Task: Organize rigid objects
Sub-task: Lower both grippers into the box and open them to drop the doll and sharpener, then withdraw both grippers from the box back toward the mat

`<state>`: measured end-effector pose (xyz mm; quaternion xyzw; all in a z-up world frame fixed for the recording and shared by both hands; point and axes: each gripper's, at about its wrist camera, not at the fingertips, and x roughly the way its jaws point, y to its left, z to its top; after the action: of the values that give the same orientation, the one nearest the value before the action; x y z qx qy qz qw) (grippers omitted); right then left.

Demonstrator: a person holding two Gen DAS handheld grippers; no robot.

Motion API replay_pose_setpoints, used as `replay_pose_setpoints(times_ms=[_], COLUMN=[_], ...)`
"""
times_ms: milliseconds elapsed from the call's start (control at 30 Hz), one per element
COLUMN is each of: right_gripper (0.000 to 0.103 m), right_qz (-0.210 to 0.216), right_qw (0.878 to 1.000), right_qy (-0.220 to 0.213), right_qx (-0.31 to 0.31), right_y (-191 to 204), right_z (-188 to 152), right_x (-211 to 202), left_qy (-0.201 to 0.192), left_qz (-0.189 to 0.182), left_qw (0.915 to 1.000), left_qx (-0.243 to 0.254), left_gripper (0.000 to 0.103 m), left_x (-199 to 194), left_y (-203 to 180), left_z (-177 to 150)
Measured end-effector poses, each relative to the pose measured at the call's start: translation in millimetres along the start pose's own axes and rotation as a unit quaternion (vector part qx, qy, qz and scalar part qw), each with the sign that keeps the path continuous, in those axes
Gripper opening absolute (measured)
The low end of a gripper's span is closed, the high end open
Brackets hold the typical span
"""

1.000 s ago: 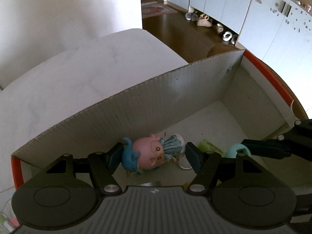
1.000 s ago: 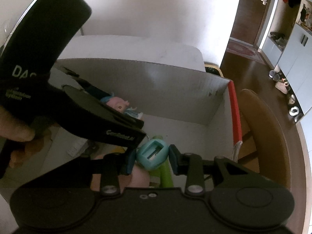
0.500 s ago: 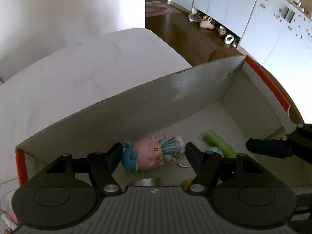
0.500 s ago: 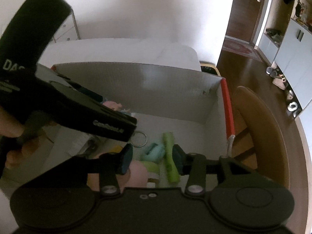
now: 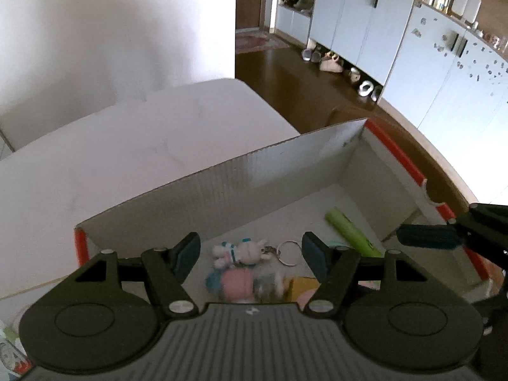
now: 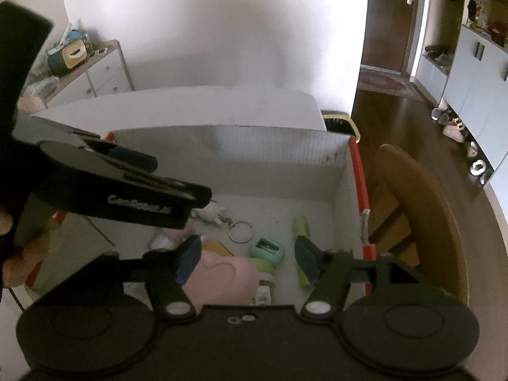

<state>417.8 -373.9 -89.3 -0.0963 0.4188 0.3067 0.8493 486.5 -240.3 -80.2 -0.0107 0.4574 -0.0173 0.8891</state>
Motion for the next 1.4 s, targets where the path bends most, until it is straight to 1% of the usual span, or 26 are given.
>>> replay_pose_setpoints(times_ms=[333, 400, 467, 633, 700, 767, 833, 967, 1167, 1400], right_gripper=[0.079, 0.081, 0.085, 0.090, 0.092, 0.096, 0.101, 0.102, 0.102, 0.102], right_qz=[0.002, 0.006, 0.011, 0.026, 0.031, 0.032, 0.032, 0.039, 0.053, 0.071], right_qw=[1.000, 0.999, 0.999, 0.998, 0.997, 0.997, 0.996, 0.995, 0.994, 0.992], right_qy=[-0.030, -0.034, -0.041, -0.059, -0.065, -0.072, -0.081, -0.092, -0.098, -0.099], right_qx=[0.003, 0.003, 0.003, 0.004, 0.004, 0.001, -0.004, -0.014, -0.015, -0.014], right_y=[13, 18, 22, 37, 43, 50, 59, 78, 111, 154], right_z=[-5, -4, -5, -7, -7, -9, -10, -15, -22, -29], right_x=[-35, -41, -50, -68, -73, -78, -84, -91, -95, -92], left_qy=[-0.037, -0.046, -0.054, -0.073, -0.081, -0.087, -0.093, -0.106, -0.120, -0.118], left_qz=[-0.013, -0.015, -0.019, -0.033, -0.034, -0.039, -0.044, -0.044, -0.034, -0.030], left_qw=[0.9992, 0.9987, 0.9982, 0.9967, 0.9961, 0.9954, 0.9946, 0.9934, 0.9921, 0.9918], left_qx=[-0.009, -0.012, -0.014, -0.008, -0.005, -0.007, -0.007, -0.007, -0.014, -0.038], left_gripper=[0.071, 0.075, 0.076, 0.076, 0.076, 0.076, 0.081, 0.082, 0.084, 0.085], left_x=[-44, -54, -65, -94, -107, -119, -129, -148, -167, -176], left_y=[5, 7, 11, 13, 15, 20, 25, 36, 60, 104], left_z=[-11, -13, -18, -31, -38, -45, -52, -66, -90, -121])
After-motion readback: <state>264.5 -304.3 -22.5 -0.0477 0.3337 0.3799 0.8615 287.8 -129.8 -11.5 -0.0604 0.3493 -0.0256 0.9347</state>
